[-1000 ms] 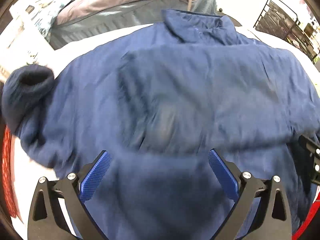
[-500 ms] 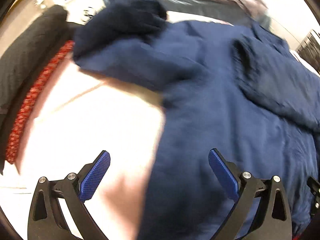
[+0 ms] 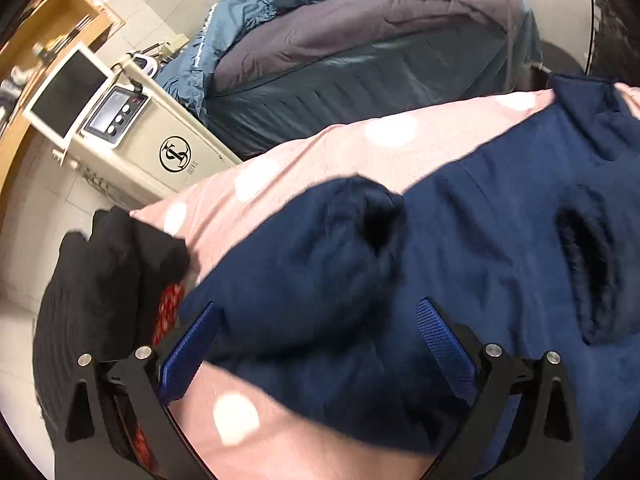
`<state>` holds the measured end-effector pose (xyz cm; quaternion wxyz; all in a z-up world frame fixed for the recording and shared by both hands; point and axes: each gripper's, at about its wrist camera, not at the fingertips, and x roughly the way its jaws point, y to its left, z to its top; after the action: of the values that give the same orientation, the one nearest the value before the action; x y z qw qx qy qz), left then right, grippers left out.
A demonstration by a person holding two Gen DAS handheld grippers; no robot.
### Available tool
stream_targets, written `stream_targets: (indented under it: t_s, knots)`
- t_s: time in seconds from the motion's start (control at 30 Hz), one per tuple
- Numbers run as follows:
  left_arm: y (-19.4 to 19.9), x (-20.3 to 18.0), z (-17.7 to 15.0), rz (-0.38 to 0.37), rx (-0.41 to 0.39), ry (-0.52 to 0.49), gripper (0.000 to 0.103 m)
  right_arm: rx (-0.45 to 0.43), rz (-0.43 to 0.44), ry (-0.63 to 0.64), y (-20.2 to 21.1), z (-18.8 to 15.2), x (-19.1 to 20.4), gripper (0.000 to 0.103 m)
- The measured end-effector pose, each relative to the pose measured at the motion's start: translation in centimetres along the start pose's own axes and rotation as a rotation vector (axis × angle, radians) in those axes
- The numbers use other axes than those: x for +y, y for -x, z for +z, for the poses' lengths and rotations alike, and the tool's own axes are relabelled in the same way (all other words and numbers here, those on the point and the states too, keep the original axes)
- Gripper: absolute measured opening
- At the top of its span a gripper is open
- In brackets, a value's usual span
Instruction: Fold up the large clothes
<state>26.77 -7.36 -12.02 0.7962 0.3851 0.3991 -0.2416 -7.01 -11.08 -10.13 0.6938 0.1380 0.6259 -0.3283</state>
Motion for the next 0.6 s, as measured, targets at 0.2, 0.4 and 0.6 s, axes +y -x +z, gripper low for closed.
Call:
stream_targets:
  t_s: [0.2,0.4,0.6]
  knots:
    - [-0.3,4.2,1.7,-0.066,-0.012,0.082,0.032,0.046,-0.039,-0.1,-0.2,-1.6,-1.8,0.097]
    - [6.3,20.2,-2.2,-0.198,-0.161,0.487,0.018,0.038,-0.031,-0.083,-0.4,-0.8,-0.7,0.097]
    - [11.8,33.2,-10.4,-0.267,-0.332,0.771,0.016,0.027,0.009,-0.019,-0.4,1.5,2.1,0.097]
